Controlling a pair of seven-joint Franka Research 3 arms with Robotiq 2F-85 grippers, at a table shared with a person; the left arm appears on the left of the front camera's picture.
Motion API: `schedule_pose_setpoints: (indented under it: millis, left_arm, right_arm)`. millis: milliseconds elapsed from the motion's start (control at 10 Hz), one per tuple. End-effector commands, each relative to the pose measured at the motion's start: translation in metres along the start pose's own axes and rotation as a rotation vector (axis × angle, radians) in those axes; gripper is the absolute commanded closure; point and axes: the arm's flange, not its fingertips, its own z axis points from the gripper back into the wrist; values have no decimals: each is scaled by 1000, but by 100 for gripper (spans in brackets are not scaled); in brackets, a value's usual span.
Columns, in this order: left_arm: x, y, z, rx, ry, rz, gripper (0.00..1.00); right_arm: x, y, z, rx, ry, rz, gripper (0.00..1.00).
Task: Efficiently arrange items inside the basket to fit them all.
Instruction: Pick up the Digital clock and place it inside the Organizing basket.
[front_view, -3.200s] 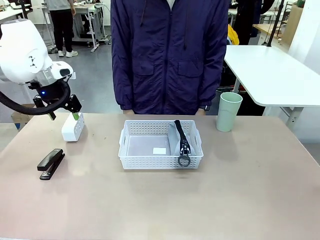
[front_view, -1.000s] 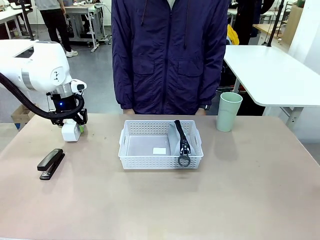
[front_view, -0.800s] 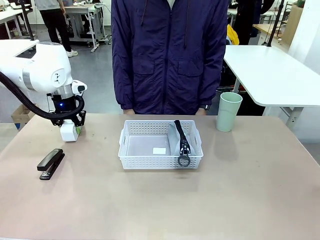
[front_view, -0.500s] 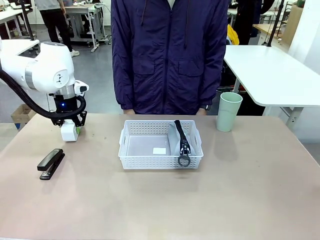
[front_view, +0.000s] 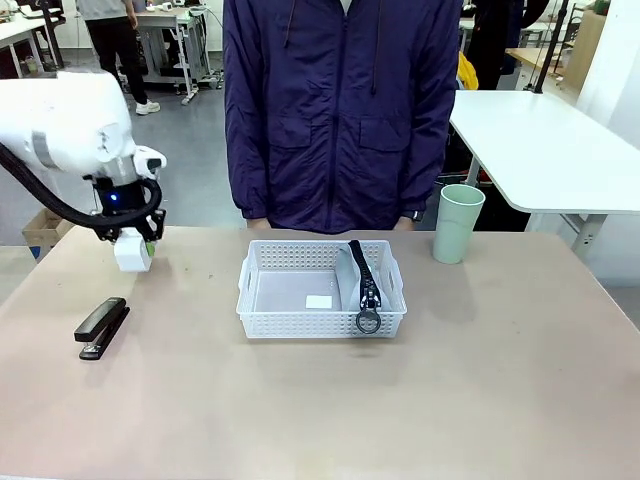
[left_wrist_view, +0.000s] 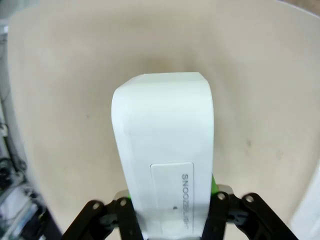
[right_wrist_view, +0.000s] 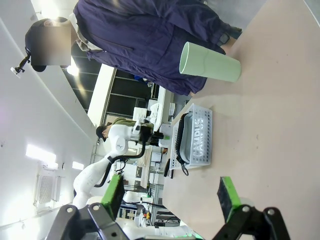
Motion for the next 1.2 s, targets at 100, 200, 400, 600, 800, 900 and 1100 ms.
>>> schedule_pose_setpoints:
  millis: [100, 200, 400, 600, 800, 900, 1100]
  left_arm:
    - [-96, 31, 74, -191, -64, -173, 100]
    - [-120, 39, 76, -213, -43, -143, 100]
    - [-147, 52, 70, -250, -50, -203, 100]
    - [-158, 57, 67, -282, -64, -263, 100]
    - [-162, 55, 66, -242, -36, -230, 100]
    - [-162, 55, 66, -242, -36, -230, 100]
    - [-162, 55, 66, -242, -36, -230, 100]
  right_arm:
    - [1, 2, -1, 13, -11, 18, 0]
    - [1, 2, -1, 13, -11, 18, 0]
    - [1, 2, -1, 13, -11, 18, 0]
    - [1, 2, -1, 13, -11, 18, 0]
    - [1, 2, -1, 13, -11, 18, 0]
    - [1, 2, -1, 13, -11, 18, 0]
    - [1, 2, -1, 13, -11, 18, 0]
